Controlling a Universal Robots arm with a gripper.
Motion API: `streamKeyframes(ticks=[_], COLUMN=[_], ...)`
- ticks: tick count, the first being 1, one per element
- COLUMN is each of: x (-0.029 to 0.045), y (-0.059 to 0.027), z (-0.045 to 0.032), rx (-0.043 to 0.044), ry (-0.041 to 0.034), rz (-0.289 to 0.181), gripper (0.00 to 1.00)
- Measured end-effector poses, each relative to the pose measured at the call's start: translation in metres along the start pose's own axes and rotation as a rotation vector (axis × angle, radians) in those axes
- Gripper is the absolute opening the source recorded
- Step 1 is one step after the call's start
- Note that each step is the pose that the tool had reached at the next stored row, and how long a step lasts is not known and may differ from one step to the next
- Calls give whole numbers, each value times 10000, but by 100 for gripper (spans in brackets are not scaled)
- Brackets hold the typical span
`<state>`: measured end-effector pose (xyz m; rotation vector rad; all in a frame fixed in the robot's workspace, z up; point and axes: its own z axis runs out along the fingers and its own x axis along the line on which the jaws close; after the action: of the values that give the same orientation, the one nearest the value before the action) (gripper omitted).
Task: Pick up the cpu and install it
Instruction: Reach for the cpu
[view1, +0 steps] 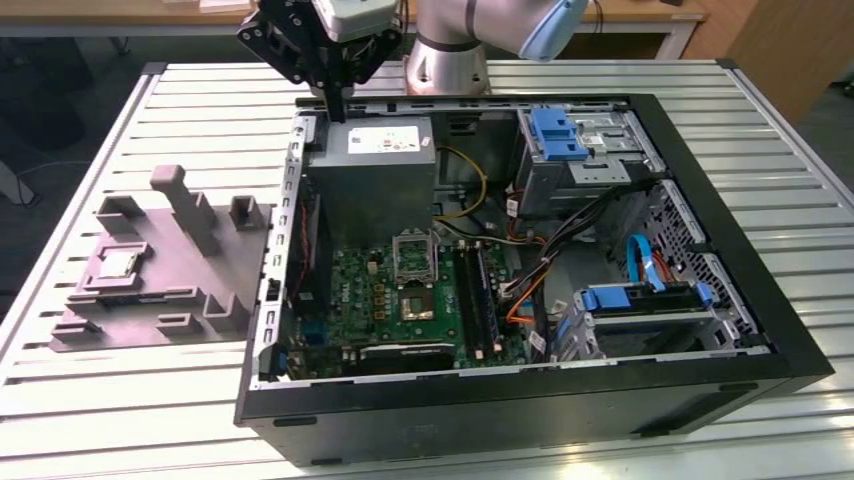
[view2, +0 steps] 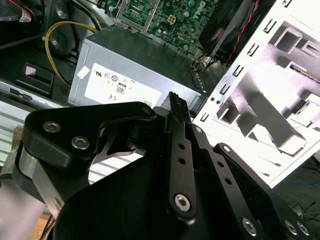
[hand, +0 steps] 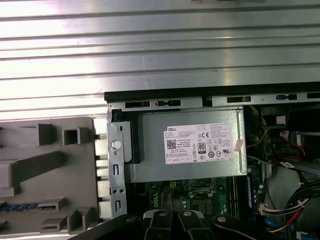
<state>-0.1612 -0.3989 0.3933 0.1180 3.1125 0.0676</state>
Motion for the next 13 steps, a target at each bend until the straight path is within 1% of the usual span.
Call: streamKeyframes(ticks=[13], x=[40], y=[-3], z=[-1], rx=[0], ry=[0], rz=[0], gripper=[11])
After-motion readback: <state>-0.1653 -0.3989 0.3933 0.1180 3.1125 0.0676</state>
